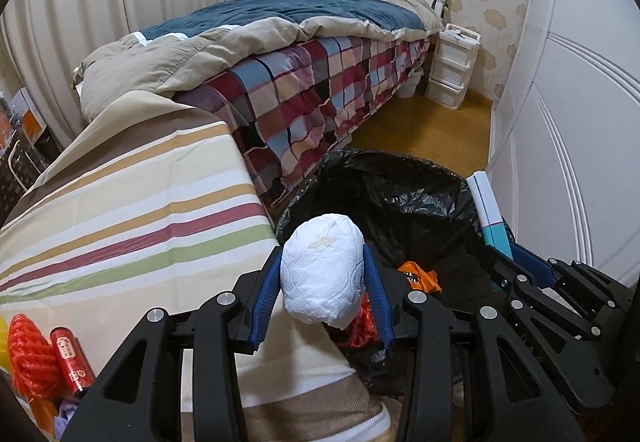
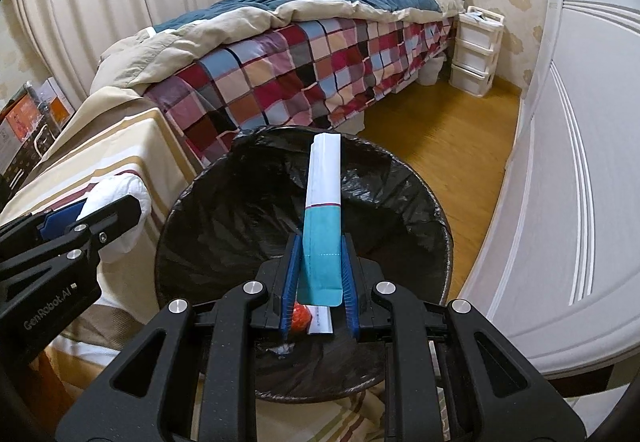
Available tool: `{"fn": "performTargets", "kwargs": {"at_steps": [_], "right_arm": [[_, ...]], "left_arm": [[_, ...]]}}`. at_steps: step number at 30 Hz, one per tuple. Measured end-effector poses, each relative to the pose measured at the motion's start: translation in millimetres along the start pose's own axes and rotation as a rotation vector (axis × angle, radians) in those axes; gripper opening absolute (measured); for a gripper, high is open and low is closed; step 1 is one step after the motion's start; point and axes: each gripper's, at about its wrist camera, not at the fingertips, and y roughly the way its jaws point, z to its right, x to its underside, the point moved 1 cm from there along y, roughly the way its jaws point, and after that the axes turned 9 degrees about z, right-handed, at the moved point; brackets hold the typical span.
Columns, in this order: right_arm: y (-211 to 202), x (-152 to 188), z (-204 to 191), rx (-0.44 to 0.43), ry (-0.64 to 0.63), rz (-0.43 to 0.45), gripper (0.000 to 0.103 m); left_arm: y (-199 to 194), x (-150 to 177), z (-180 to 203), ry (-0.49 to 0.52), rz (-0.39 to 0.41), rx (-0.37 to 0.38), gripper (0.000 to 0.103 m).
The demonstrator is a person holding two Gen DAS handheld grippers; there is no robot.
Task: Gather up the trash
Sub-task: 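Carry both items over the black bin and open both tools to drop them, then move both tools back toward the pile on the bed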
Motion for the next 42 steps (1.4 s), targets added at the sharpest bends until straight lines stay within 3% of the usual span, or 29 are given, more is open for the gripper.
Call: {"fn": "performTargets", "kwargs": {"at_steps": [5,9,12,17,23,34,42], "right_arm": [[4,1,5,0.004,0.009,-0.007,0.022],[5,1,8,0.021,0.017,0.000,0.038],[4,2,9,0.035,0.020,0.008,0.046],[-1,3,9,0.057,0.019,0.020,0.059],[-8,5,7,0.073,0.020,0.026,0.067],[-27,9,-14,0.051,0.013,0.037,0.073],[-42,13,-52,0.005,-0.043,0.041,0.073]], "left_arm": [[7,0,4,0.012,-0.019,0.000,0.049],[3,-1,2,0.006,-0.005,-0.002,0.067],[1,-1,1,0.002,0.003,-0.009,0.074],[-5,-1,-4,-0.011,0.008,-0.028,0.078],[-16,2,-14,-0.021,0.019,-0.056,0.080],[-50,12,-45,-0.060,0.036,-0.091,0.080],[-86,23,-83,-0.112,0.060,-0.141,0.080]]}}
